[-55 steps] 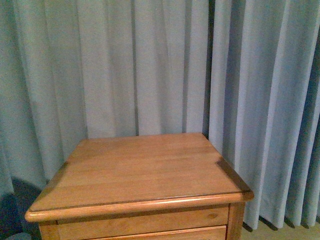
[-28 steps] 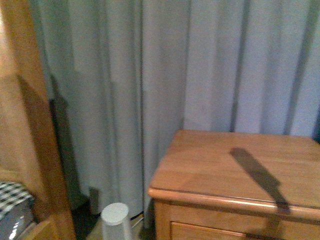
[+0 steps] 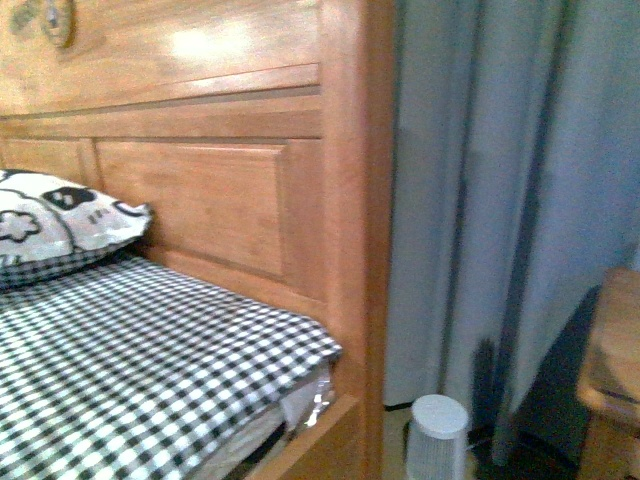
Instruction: Clean up trash
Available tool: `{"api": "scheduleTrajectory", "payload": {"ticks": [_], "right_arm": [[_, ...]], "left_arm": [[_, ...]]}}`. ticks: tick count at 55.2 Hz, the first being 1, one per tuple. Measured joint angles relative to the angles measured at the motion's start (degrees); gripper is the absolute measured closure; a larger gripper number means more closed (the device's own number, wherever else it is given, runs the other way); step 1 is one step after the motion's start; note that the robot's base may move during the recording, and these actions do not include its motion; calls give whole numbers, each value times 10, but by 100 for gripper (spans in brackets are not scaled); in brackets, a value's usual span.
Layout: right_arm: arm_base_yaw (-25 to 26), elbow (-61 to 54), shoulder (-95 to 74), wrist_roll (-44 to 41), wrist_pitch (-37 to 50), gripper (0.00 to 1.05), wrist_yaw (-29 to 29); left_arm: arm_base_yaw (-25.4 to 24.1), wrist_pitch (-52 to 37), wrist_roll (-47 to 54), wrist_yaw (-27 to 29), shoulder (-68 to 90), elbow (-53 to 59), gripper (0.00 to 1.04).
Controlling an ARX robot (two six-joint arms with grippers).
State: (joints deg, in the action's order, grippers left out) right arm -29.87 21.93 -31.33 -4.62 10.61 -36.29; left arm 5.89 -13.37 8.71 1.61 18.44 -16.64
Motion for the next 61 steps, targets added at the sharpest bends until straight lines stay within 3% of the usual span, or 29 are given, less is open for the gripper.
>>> {"api": "scheduleTrajectory", "payload": {"ticks": [61], "right_arm": [[-3,-1,-4,-4,0,85,3]], "left_arm": [[-1,8,-7,11,1,0,77]]}}
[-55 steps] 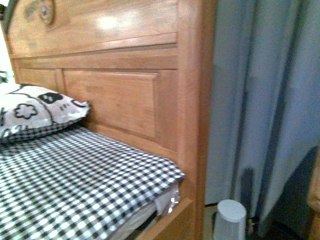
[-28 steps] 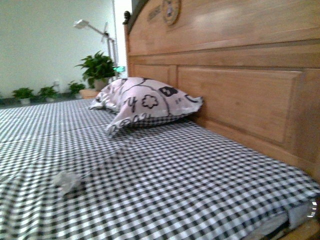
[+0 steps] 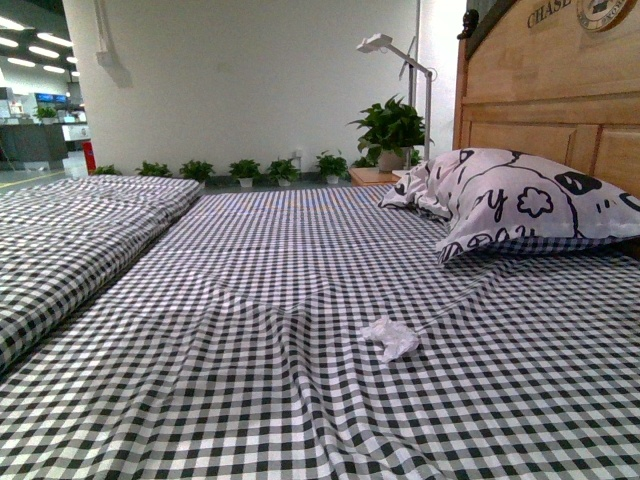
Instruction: Clean up trash
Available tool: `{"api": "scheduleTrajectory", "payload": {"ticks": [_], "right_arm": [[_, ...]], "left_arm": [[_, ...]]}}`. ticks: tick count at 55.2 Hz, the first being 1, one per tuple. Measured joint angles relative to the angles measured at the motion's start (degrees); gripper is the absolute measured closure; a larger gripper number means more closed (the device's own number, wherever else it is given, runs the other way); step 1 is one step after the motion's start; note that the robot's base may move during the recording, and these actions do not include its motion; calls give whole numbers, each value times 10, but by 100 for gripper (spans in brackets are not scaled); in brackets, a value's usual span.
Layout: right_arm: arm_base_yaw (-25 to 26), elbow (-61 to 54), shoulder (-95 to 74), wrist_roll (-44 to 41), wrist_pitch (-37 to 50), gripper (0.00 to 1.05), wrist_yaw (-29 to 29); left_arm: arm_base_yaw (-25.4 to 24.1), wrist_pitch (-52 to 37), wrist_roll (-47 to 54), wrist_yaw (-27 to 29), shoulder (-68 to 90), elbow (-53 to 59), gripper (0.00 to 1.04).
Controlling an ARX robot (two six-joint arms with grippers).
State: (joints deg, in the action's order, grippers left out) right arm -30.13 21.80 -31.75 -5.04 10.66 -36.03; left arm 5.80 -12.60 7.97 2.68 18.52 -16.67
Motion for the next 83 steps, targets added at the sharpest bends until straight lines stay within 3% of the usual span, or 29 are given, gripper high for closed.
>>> {"api": "scheduleTrajectory", "payload": {"ticks": [4,8,16,24,30,41,48,83], "right_arm": [[1,0,3,0,0,85,-4],[1,0,6,0,0,85,-5],[1,0,7,0,0,85,-2],[1,0,7,0,0,85,-3],[1,0,6,0,0,85,-2],[1,0,6,0,0,85,-2],[1,0,6,0,0,85,-2],[1,0,6,0,0,85,-2]], "left_arm": [[-25,99,-50,-29,40,-40,77],[-69,64,-45,-91,111,-43,77],[-107,-12,28,-211,230,-67,77],[-106,-38,113,-296,337,-116,77],[-88,-5,195,-339,405,-151,77],[-52,81,334,-346,520,-209,77],[-38,89,395,-346,594,-247,77],[-77,154,501,-347,748,-340,77]]}}
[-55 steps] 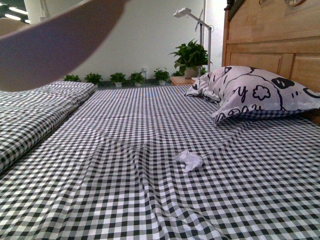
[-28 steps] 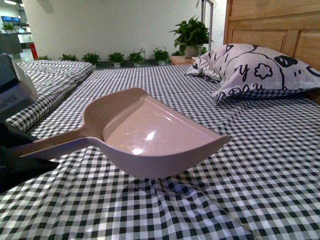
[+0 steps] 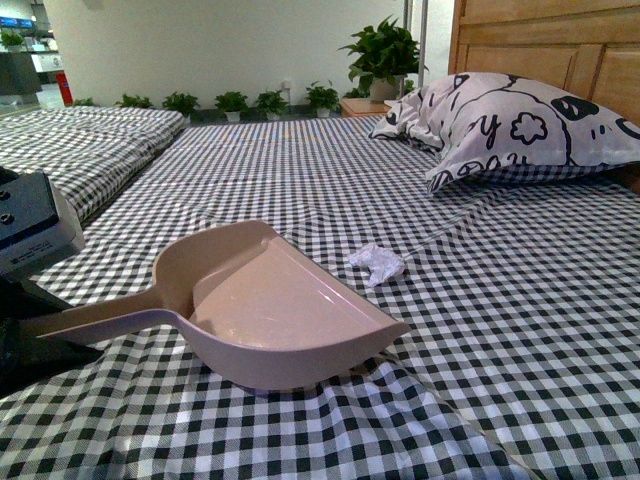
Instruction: Clean up trash
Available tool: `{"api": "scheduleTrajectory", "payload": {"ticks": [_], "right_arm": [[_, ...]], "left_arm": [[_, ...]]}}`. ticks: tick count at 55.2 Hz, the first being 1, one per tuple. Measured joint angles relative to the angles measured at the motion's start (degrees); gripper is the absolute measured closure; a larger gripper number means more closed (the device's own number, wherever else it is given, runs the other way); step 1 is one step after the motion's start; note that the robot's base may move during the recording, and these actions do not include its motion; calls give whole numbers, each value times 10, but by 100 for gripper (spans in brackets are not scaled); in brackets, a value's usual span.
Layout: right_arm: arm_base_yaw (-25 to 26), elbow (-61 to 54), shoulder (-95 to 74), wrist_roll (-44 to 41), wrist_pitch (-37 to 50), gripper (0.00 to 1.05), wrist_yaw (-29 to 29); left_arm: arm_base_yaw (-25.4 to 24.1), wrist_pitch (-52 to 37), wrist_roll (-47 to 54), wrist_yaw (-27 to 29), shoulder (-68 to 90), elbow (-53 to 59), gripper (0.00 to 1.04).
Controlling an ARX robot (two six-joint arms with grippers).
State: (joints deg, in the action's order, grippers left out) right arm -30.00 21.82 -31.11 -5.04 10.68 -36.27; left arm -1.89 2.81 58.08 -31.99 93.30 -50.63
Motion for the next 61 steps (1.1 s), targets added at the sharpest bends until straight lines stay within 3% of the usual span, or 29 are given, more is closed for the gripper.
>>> {"api": "scheduleTrajectory", "payload": {"ticks": [61], "right_arm": [[0,0,0,0,0,85,0]], "left_arm": [[6,103,41,31,97,-119,77]]}}
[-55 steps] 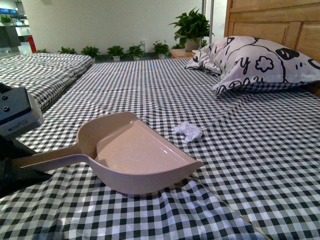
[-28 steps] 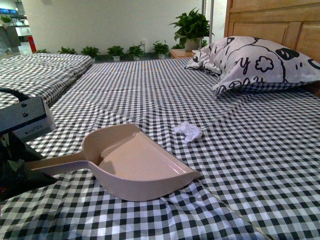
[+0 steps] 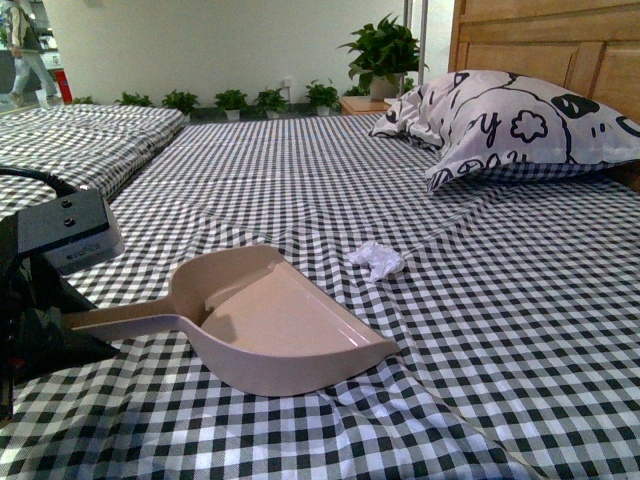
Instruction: Clean up trash
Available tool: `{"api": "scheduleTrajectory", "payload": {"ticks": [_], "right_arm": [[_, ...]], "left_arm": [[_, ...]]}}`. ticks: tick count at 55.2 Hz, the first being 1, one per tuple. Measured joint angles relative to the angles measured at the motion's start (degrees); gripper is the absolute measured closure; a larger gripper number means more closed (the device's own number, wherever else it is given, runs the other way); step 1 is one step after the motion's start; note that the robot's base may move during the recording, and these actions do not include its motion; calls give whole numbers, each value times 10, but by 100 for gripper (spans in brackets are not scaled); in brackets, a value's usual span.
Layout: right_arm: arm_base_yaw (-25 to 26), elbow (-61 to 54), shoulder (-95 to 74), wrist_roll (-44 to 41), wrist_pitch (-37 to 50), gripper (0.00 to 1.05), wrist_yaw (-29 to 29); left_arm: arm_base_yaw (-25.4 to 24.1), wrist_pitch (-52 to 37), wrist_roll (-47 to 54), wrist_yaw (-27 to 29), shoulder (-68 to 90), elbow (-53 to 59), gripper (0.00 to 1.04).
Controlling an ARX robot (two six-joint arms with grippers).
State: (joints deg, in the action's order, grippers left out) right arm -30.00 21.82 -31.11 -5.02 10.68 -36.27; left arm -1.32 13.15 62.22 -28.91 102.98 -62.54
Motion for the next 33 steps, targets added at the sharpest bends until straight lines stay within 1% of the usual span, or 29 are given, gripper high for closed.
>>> {"api": "scheduleTrajectory", "payload": {"ticks": [8,10,11,14,15,18,21,23,26,29,33], "right_arm": [[0,0,0,1,-1,85,1],[7,12,-8,16,-39,85,26],[16,26,-14,25,-79,85,48],[35,54,-34,45,-146,85,97],[47,65,-47,52,-173,85,123],[72,74,-78,60,-196,85,165],[104,77,-127,60,-178,85,205],[121,81,-159,55,-155,85,215],[137,88,-203,43,-109,85,215],[156,105,-269,17,-45,85,218],[169,133,-347,-10,21,85,229]], "left_arm": [[0,0,1,0,0,0,77],[0,0,1,0,0,0,77],[0,0,1,0,0,0,77],[0,0,1,1,0,0,77],[0,0,1,1,0,0,77],[0,0,1,2,0,0,77],[0,0,1,2,0,0,77],[0,0,1,2,0,0,77],[0,0,1,2,0,0,77],[0,0,1,2,0,0,77],[0,0,1,2,0,0,77]]}}
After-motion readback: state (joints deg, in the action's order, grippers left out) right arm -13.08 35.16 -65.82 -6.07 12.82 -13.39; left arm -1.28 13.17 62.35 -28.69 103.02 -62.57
